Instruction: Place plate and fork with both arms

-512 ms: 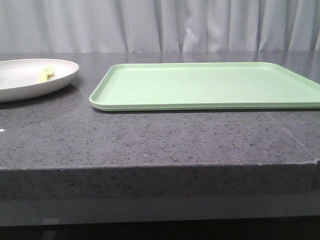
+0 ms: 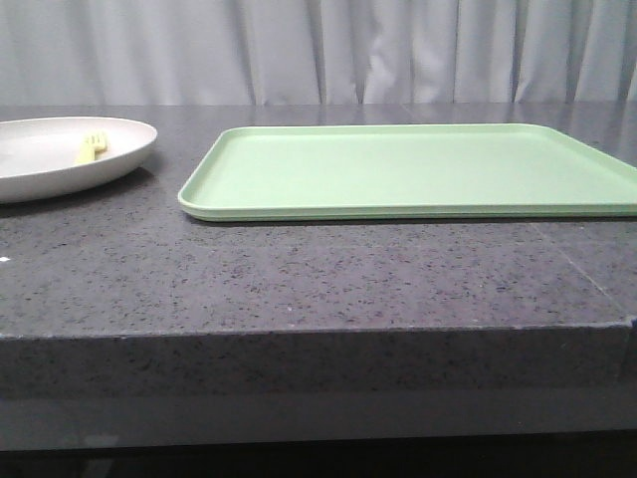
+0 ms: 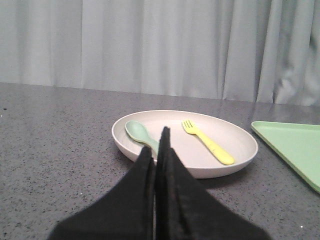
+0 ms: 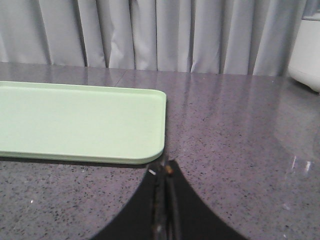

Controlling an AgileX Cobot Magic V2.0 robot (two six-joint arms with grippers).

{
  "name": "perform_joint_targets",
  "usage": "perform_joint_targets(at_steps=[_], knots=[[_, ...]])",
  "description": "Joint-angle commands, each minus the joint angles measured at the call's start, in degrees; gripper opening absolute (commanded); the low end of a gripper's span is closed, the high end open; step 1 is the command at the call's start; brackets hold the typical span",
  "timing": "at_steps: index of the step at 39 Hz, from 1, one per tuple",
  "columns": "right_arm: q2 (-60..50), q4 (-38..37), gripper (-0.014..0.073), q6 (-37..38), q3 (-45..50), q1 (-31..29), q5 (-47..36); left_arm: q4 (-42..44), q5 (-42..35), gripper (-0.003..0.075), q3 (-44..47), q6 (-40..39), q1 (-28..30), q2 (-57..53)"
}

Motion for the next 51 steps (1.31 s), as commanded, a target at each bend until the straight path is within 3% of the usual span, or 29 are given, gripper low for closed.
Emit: perform_joint_targets(at_steps=[1,5,11,26,36,47,49,51], knots=[[-1.0,-0.5,-0.0068,-0.5,-0.2,-0.1,-7.0,-0.1,-4.9,-0.0018,0.1,0.0,0.1,-1.2],[-1.0,0.3,-0.0068,0.0,-0.9,-0.1,-10.0,-0.5,-4.8,-0.0018,-1.2,0.0,0.1,-1.2],[-1.0,1.2,-0.0068,0.0,-7.2,-0.1,-6.5,-0.5,0.6,-0.0018,-8.3,0.0,0.1,-0.7],[10.1,1.2,-0.0068,-0.1,-29.6,-0.1,19.0,0.1,23.3,-0.0018,-35.8,0.0,0.1,17.7],[18.7,1.2,-0.0068,-0.1,-31.0,-0.1,21.4,0.1,23.8,-0.0018,-35.3,0.0,0.1,24.1],[19.0,1.2,-0.0066,-0.1,-31.0,-0.1,21.5,-0.4,24.6,-0.0017,-34.6,0.0,0.1,26.6],[19.0,1.2,-0.0041,-0.1,-31.0,-0.1,21.6,-0.4,24.6,-0.0006,-34.6,0.0,0.1,26.6],[19.0,1.2,0.0032,-0.1,-31.0,-0.1,21.6,-0.3,24.6,0.0055,-34.6,0.0,0.1,26.6]])
